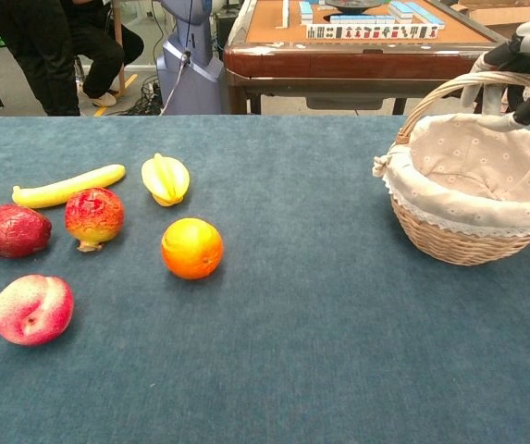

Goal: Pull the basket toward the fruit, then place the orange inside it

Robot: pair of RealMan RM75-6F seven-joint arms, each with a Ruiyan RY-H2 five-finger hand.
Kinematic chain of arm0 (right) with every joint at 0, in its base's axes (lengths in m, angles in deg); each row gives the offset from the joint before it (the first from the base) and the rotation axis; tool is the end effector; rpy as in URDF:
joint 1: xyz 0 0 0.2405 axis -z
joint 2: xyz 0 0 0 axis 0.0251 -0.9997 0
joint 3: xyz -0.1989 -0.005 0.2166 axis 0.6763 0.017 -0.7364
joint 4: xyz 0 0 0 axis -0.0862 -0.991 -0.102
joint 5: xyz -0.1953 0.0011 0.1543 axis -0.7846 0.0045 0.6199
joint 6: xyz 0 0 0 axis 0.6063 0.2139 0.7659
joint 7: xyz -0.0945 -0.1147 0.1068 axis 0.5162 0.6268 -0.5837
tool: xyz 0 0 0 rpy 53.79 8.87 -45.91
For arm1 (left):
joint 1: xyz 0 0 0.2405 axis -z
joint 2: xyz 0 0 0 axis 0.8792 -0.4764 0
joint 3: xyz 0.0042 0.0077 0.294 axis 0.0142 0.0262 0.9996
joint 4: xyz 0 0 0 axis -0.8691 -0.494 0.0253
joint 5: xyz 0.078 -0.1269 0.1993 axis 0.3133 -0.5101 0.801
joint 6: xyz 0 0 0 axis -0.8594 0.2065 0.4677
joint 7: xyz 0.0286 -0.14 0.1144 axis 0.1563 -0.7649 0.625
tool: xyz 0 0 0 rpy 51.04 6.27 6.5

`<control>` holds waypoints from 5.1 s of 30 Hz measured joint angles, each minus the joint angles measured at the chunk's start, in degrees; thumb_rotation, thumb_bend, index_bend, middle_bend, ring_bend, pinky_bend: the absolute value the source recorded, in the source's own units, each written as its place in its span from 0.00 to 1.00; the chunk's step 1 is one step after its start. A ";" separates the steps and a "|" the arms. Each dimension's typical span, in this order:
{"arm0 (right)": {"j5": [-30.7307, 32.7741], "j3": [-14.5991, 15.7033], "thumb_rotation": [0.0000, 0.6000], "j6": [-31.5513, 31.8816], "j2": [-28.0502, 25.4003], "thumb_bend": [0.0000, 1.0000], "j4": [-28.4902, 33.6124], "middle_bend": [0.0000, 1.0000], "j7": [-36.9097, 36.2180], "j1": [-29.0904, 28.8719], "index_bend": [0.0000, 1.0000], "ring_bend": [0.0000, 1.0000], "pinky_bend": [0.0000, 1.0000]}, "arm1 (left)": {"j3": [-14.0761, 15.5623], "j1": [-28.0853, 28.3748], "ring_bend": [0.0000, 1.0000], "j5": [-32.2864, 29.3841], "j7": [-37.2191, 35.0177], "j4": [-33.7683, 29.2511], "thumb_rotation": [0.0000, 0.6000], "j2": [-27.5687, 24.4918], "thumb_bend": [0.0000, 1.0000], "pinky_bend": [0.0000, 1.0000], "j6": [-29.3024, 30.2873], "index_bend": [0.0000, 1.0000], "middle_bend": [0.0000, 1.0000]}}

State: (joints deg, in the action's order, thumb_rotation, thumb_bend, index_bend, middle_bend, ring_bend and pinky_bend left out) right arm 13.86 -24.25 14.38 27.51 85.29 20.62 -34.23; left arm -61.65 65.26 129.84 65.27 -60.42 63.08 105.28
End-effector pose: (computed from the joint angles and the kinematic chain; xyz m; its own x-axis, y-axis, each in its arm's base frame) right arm -0.2276 -0.4293 0.0642 0.3051 -0.2196 0.9267 -0.9509 -0.1229 0.2840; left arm -0.3587 0.2199 0.1548 0.4049 0.0039 0.9144 0.9106 0.0888 -0.4036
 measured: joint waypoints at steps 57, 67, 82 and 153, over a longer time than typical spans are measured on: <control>28.58 -12.49 1.00 -5.69 24.45 0.27 -20.07 0.04 7.64 -32.84 0.00 0.10 0.23 | 0.24 -2.04 0.21 0.92 -0.83 -1.12 1.00 -2.31 0.15 0.20 2.38 0.27 0.16; 28.68 -10.80 1.00 -6.23 21.97 0.09 -19.45 0.00 8.32 -32.39 0.00 0.00 0.00 | 0.28 -1.81 0.21 1.39 0.28 -1.94 1.00 -2.35 0.15 0.20 2.18 0.27 0.16; 14.33 -6.89 1.00 2.86 8.70 0.11 -3.50 0.00 4.81 -20.88 0.00 0.00 0.08 | -0.55 1.63 0.21 2.74 -0.26 -1.23 1.00 -1.20 0.15 0.20 -1.60 0.27 0.16; -9.48 0.55 1.00 28.19 -20.44 0.16 8.59 0.00 -21.74 23.66 0.00 0.00 0.13 | 0.79 42.82 0.28 12.26 -3.19 25.32 1.00 26.82 0.15 0.20 -35.63 0.29 0.23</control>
State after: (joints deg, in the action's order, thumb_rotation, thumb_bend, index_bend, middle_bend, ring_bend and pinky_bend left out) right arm 4.38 -23.70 42.57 7.07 93.87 -1.12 -10.57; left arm -60.85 108.08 142.10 62.08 -35.11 89.90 69.66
